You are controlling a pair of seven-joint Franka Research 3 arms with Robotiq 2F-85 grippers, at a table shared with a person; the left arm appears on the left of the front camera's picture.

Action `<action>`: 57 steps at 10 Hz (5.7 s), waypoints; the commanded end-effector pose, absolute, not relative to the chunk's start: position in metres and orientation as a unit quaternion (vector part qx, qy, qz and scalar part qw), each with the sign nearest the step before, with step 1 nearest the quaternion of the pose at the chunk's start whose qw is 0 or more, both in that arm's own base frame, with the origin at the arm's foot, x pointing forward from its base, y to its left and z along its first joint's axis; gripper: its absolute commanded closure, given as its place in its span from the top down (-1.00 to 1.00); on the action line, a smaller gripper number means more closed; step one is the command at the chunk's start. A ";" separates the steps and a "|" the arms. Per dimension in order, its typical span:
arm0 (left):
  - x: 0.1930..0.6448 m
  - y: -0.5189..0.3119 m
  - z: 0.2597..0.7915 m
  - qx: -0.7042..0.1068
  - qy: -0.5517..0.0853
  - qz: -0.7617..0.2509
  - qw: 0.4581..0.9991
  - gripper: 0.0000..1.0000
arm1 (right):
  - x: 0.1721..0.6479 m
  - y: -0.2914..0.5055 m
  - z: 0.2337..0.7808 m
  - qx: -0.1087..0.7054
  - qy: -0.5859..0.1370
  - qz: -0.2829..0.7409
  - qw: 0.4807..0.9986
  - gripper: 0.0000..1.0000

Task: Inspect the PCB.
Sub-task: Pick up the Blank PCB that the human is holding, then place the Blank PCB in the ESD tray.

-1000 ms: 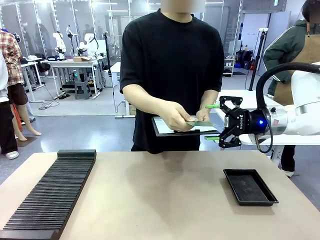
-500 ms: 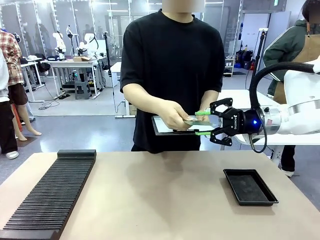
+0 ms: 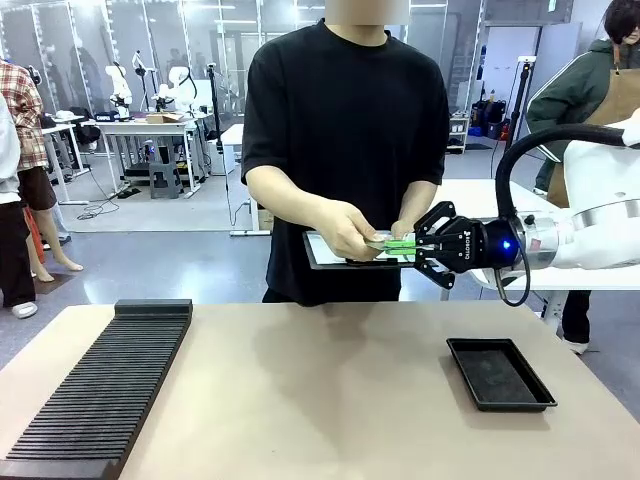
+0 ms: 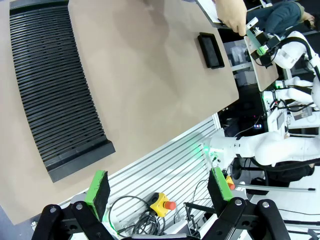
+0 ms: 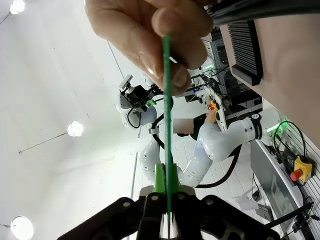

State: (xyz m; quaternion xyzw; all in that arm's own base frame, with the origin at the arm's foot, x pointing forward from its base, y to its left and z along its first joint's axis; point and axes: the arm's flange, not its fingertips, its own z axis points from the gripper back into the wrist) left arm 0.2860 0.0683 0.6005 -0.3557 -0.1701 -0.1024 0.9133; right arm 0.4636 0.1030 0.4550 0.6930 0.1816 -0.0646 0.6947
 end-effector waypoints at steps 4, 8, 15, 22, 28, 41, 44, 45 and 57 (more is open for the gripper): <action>0.287 0.068 0.605 -0.353 -0.166 -0.103 0.915 1.00 | 0.464 0.103 0.455 0.694 0.181 -0.065 0.694 -1.00; 0.287 0.068 0.605 -0.353 -0.166 -0.103 0.915 1.00 | 0.464 0.103 0.455 0.694 0.181 -0.065 0.694 -1.00; 0.287 0.068 0.605 -0.353 -0.166 -0.103 0.915 1.00 | 0.464 0.103 0.455 0.694 0.181 -0.065 0.694 -1.00; 0.287 0.068 0.605 -0.353 -0.166 -0.103 0.915 1.00 | 0.464 0.103 0.455 0.694 0.181 -0.065 0.694 -1.00; 0.287 0.068 0.605 -0.353 -0.166 -0.103 0.915 1.00 | 0.464 0.103 0.455 0.694 0.181 -0.065 0.694 -1.00; 0.287 0.068 0.605 -0.353 -0.166 -0.103 0.915 1.00 | 0.399 0.049 0.498 0.526 0.052 -0.023 0.848 -0.95; 0.287 0.068 0.605 -0.353 -0.166 -0.103 0.915 1.00 | 0.383 0.011 0.496 0.364 -0.055 -0.018 0.930 -0.95; 0.287 0.068 0.605 -0.353 -0.166 -0.103 0.915 1.00 | 0.384 0.009 0.488 0.337 -0.091 0.004 0.937 -0.95; 0.287 0.068 0.605 -0.353 -0.166 -0.103 0.915 1.00 | 0.436 0.011 0.377 0.227 -0.045 0.008 0.973 -0.95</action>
